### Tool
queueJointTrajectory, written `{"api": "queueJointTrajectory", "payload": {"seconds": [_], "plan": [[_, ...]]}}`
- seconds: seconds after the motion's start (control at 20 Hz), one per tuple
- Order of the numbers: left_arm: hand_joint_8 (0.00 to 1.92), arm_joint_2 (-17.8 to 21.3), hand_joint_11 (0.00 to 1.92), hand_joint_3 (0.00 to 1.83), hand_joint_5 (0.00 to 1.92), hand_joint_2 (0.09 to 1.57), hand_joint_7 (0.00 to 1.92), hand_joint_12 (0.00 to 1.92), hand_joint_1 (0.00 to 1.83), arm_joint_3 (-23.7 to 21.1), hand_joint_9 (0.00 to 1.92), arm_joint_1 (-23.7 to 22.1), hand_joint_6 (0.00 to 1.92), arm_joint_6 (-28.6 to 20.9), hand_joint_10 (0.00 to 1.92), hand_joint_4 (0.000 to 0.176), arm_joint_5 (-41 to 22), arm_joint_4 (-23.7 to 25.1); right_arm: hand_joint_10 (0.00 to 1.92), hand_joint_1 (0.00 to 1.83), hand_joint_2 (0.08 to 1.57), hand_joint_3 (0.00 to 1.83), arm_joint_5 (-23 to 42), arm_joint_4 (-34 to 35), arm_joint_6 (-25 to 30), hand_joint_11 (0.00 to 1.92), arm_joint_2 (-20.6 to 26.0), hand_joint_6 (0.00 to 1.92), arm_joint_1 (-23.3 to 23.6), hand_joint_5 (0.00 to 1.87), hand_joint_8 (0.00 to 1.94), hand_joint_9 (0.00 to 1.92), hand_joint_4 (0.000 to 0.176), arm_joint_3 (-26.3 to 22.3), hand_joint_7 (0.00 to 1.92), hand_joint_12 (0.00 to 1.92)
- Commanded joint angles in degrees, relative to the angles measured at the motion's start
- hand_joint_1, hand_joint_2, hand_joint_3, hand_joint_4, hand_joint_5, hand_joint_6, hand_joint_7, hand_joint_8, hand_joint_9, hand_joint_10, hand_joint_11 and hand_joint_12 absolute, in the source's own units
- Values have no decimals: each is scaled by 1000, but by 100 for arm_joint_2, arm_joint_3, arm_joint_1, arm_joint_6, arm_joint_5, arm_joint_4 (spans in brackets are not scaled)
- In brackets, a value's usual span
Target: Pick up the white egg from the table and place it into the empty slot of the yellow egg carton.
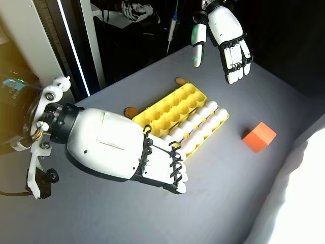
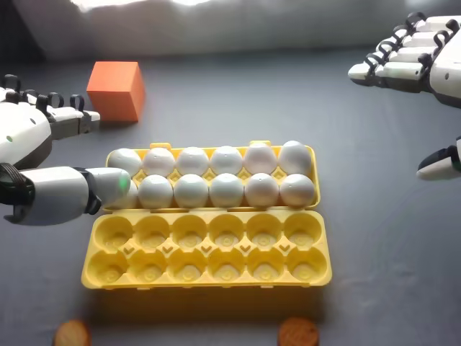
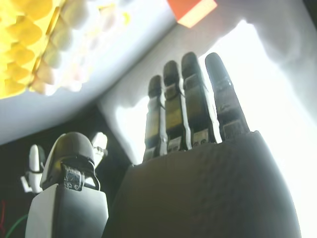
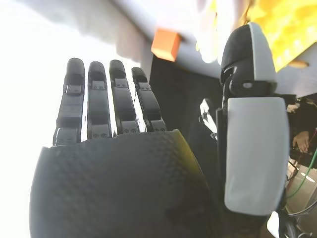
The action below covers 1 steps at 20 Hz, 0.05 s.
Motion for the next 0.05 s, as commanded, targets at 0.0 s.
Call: {"api": "queueJointTrajectory", "payload": {"seconds": [0.0], "plan": [[5,87,0,0,292,1217,359,599,54,20,321,-62,4,-22,6,0,-369,256,47,656,1004,2,570,31,23,0,68,5,53,45,1,60,0,-27,95,399]]}}
